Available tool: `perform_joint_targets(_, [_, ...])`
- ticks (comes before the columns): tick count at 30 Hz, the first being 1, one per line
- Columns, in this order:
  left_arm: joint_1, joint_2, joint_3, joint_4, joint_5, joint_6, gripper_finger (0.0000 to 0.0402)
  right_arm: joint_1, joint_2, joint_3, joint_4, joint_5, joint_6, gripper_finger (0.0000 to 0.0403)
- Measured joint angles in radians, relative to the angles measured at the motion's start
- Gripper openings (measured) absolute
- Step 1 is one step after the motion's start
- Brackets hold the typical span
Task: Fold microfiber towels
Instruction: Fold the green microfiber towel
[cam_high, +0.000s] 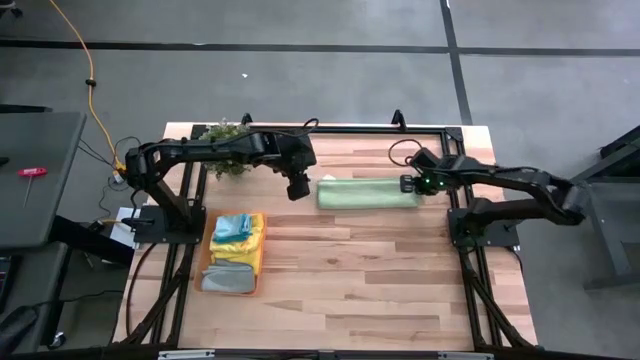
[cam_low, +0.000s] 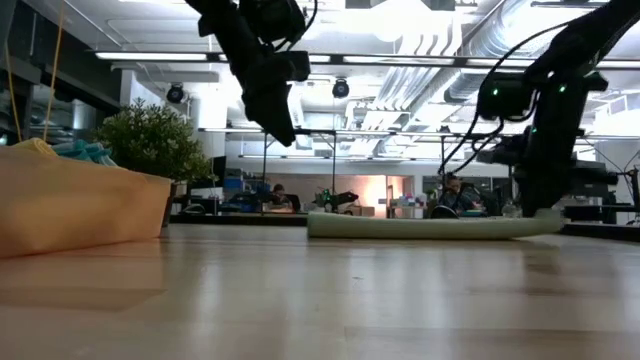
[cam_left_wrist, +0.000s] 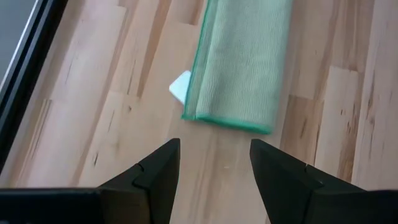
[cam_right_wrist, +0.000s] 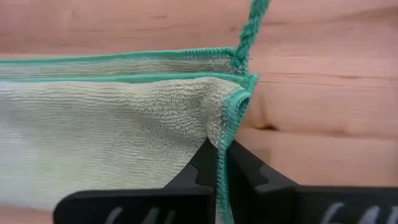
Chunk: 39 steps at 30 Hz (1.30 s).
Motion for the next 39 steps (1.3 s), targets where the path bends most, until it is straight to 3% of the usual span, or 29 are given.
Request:
perform_joint_targets(8, [-0.011, 0.038, -0.001, 0.024, 0.001, -0.026, 0.0184, 0.002, -0.126, 0.098, -0.111, 0.048, 0.000, 0.0001])
perform_joint_targets(21, [-0.074, 0.243, -0.002, 0.006, -0.043, -0.046, 0.0178, 0.130, -0.093, 0.233, -0.076, 0.038, 0.011, 0.0000])
perform_joint_targets(24, [-0.098, 0.280, -0.002, 0.003, -0.043, 0.003, 0.0145, 0.139, -0.093, 0.233, -0.070, 0.039, 0.011, 0.0000])
perform_joint_targets(30, [-0.113, 0.353, -0.002, 0.078, -0.045, 0.030, 0.0012, 0.139, -0.093, 0.233, -0.070, 0.039, 0.006, 0.0000])
perform_joint_targets(39, [-0.110, 0.378, 0.000, 0.174, -0.097, 0.001, 0.0004, 0.173, -0.091, 0.233, -0.011, 0.001, 0.024, 0.0000])
